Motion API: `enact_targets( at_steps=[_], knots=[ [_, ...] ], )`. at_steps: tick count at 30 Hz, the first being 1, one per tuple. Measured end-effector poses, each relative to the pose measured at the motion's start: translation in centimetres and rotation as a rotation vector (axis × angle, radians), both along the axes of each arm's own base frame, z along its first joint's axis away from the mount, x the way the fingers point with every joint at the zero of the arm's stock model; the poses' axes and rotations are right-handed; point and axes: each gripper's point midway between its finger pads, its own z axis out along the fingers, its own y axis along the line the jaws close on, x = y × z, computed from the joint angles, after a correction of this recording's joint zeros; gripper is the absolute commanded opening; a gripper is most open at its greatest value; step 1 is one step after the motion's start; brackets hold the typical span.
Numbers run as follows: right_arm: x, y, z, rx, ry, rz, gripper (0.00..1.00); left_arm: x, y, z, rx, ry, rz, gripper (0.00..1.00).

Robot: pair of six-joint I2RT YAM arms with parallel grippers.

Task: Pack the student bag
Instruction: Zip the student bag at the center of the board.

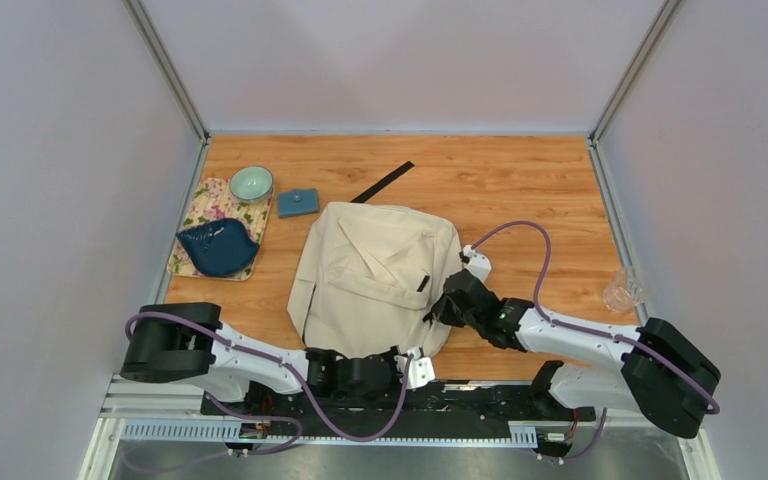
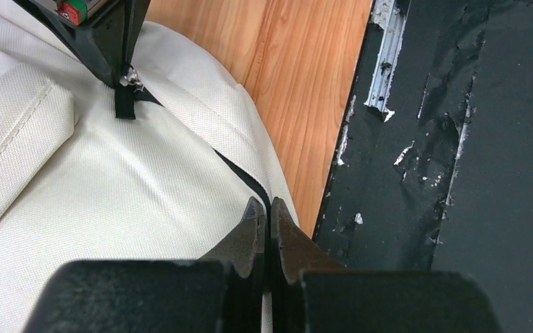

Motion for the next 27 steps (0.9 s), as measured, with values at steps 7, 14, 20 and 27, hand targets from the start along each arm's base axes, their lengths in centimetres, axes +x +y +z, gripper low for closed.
enact_targets(
  at_steps=[7, 14, 20, 27],
  knots=[
    [0.9, -1.3, 1.0, 0.000, -0.020, -0.054, 0.00, 0.0, 0.0, 0.1, -0.003, -0.005, 0.008, 0.00],
    [1.1, -2.3, 2.6, 0.029, -0.045, -0.080, 0.00, 0.3, -0.5, 0.9, -0.019, -0.011, 0.036, 0.00],
    [1.6, -4.2, 4.2, 0.025, -0.098, -0.148, 0.00, 1.0, -3.0, 2.6, -0.038, 0.063, 0.040, 0.42],
    [2.1, -6.9, 6.0, 0.022, -0.179, -0.241, 0.46, 1.6, -3.8, 4.8, -0.099, 0.158, 0.038, 0.73]
  ],
)
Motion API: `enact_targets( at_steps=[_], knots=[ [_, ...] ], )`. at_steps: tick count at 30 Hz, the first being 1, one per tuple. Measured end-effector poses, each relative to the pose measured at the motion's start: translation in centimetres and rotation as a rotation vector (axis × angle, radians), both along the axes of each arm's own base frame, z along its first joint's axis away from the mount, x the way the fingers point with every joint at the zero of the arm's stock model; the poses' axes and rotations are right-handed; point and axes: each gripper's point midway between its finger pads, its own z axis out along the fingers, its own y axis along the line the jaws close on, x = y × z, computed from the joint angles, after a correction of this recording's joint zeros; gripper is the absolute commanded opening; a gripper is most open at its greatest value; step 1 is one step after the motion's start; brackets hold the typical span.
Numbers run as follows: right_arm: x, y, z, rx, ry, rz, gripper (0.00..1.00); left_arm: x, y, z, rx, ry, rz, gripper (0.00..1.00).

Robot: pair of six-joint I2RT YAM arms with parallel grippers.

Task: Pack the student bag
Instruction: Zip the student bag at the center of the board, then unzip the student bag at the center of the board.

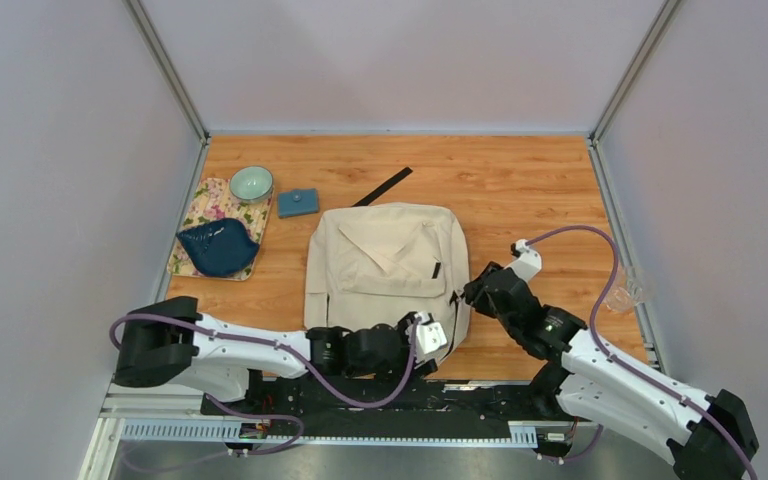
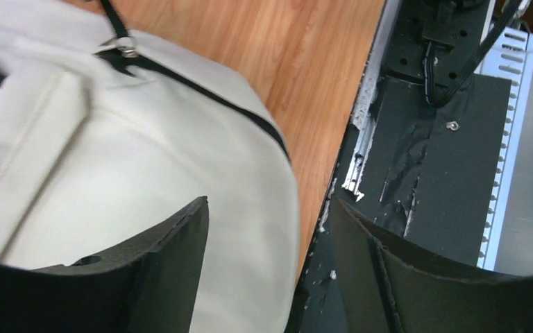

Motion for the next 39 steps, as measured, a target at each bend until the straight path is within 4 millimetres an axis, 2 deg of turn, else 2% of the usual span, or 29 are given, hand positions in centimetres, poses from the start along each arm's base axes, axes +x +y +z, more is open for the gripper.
enact_targets(
  at_steps=[3, 10, 14, 17, 23, 26, 31, 35, 39],
  knots=[
    [-0.7, -0.8, -0.4, -0.004, 0.009, -0.007, 0.59, 1.2, 1.7, 1.5, -0.045, 0.030, 0.065, 0.74],
    [-2.9, -1.6, -2.8, 0.010, 0.069, 0.022, 0.64, 5.8, 7.8, 4.1, -0.185, 0.071, 0.330, 0.82],
    [-3.2, -0.9, -2.8, 0.059, 0.083, 0.033, 0.64, 8.1, 8.9, 4.4, -0.185, 0.096, 0.422, 0.82],
    [-3.3, 0.0, -2.9, 0.108, 0.099, 0.049, 0.65, 9.7, 8.4, 4.9, -0.155, 0.108, 0.452, 0.82],
    [-3.9, 1.4, -4.5, 0.151, 0.170, 0.069, 0.65, 13.2, 4.2, 7.9, -0.153, 0.159, 0.448, 0.82],
    [-4.3, 1.8, -4.8, 0.171, 0.198, 0.082, 0.65, 15.1, 2.4, 8.4, -0.149, 0.199, 0.454, 0.82],
    [-4.7, 2.1, -5.1, 0.208, 0.204, 0.089, 0.65, 17.2, 0.8, 6.4, -0.087, 0.286, 0.486, 0.82],
    [-5.2, 1.8, -5.4, 0.227, 0.201, 0.092, 0.65, 17.7, 0.3, 4.7, -0.021, 0.326, 0.511, 0.82],
    [-5.2, 1.9, -5.0, 0.242, 0.184, 0.096, 0.65, 18.0, 0.2, 4.1, 0.014, 0.338, 0.530, 0.82]
  ],
)
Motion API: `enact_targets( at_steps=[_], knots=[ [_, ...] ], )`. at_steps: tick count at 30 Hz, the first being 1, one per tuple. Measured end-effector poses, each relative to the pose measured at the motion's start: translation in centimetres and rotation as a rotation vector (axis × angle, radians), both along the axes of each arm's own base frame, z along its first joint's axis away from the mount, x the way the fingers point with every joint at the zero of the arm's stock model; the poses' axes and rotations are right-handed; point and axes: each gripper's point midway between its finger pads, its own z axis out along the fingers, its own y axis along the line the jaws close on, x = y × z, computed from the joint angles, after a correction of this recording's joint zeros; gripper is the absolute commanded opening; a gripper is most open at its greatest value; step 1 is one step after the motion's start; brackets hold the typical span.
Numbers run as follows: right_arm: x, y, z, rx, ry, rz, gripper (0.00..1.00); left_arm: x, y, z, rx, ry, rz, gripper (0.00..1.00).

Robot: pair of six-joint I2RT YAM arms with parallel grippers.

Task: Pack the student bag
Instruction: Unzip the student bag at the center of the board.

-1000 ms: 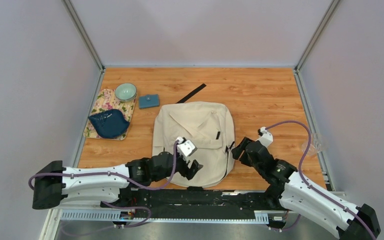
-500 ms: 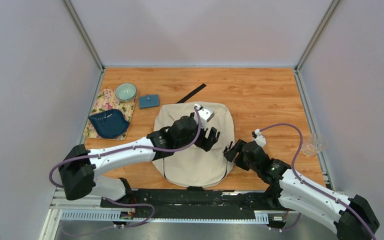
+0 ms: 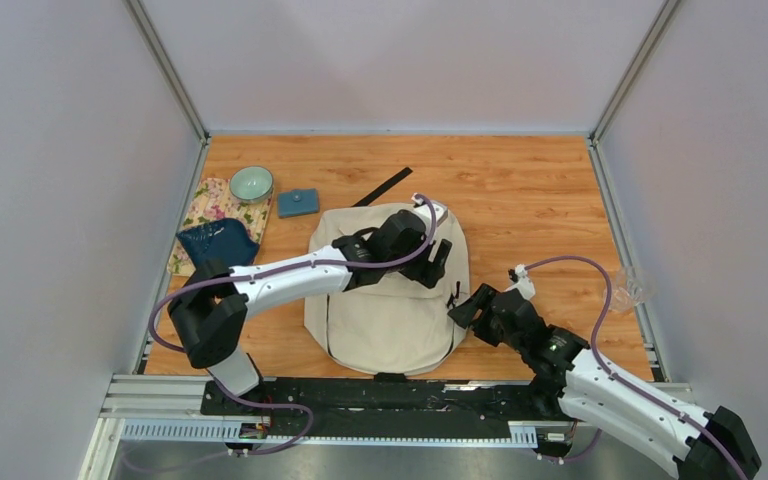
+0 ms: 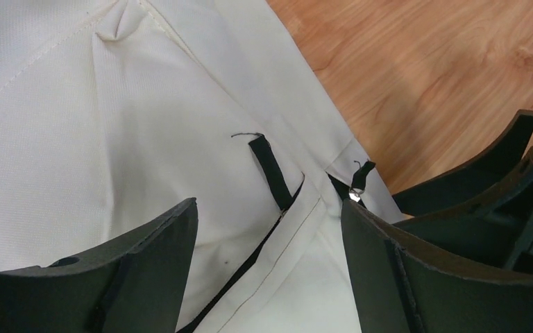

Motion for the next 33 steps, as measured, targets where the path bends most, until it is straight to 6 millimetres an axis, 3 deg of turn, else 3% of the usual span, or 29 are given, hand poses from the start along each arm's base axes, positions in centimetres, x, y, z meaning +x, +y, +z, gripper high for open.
enact_targets(
  at_steps=[10, 22, 33],
  knots=[
    [-0.2, -0.2, -0.3, -0.012, 0.012, 0.001, 0.65, 1.3, -0.9, -0.9, 0.069, 0.019, 0.022, 0.81],
    [-0.4, -0.5, -0.6, -0.036, 0.019, 0.011, 0.65, 2.4, -2.5, -3.8, 0.164, 0.077, 0.023, 0.66],
    [-0.4, -0.5, -0.5, -0.041, 0.016, 0.016, 0.64, 2.5, -2.0, -4.9, 0.239, 0.058, 0.054, 0.62]
  ],
)
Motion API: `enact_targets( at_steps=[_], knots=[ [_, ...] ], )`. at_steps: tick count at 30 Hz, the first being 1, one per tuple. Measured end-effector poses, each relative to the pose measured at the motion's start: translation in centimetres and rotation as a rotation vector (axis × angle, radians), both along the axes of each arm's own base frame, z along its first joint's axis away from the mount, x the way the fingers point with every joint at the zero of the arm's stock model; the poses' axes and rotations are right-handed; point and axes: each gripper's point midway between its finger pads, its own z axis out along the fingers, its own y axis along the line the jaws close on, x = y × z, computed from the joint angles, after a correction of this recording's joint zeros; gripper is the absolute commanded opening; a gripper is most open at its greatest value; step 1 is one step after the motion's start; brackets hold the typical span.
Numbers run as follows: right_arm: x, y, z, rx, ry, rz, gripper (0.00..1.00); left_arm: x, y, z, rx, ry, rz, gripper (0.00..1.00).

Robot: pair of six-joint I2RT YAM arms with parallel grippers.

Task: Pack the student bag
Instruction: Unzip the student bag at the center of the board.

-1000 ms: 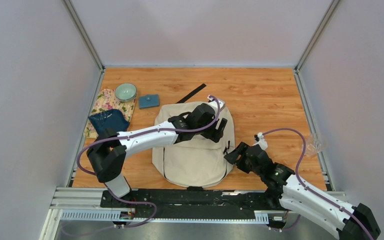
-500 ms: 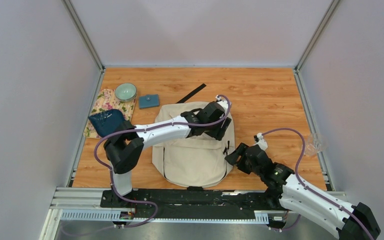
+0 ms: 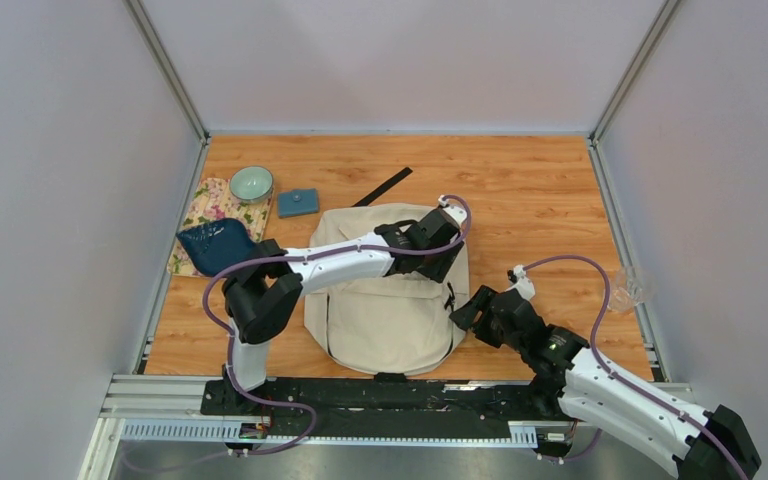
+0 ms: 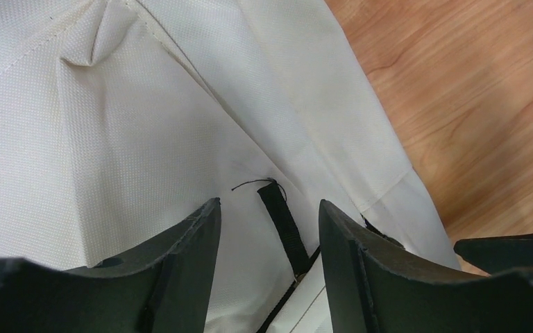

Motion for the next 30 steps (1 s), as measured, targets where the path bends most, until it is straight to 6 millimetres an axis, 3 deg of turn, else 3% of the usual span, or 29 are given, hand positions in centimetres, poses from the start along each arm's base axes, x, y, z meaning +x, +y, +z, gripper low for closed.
enact_targets(
  at_steps=[12, 16, 24, 30],
  knots=[
    [-0.3, -0.4, 0.2, -0.010, -0.003, 0.004, 0.64, -1.1, -0.1, -1.1, 0.132, -0.058, -0.016, 0.55],
    [-0.3, -0.6, 0.4, -0.006, -0.014, -0.001, 0.64, -0.8, 0.0, -1.6, 0.162, -0.069, -0.011, 0.45],
    [-0.5, -1.0, 0.4, -0.013, -0.015, -0.008, 0.64, -0.1, 0.3, -2.0, 0.216, -0.104, 0.003, 0.36],
    [-0.6, -1.1, 0.3, -0.020, -0.009, -0.009, 0.64, 0.3, 0.8, -2.1, 0.247, -0.128, 0.006, 0.18]
  ],
)
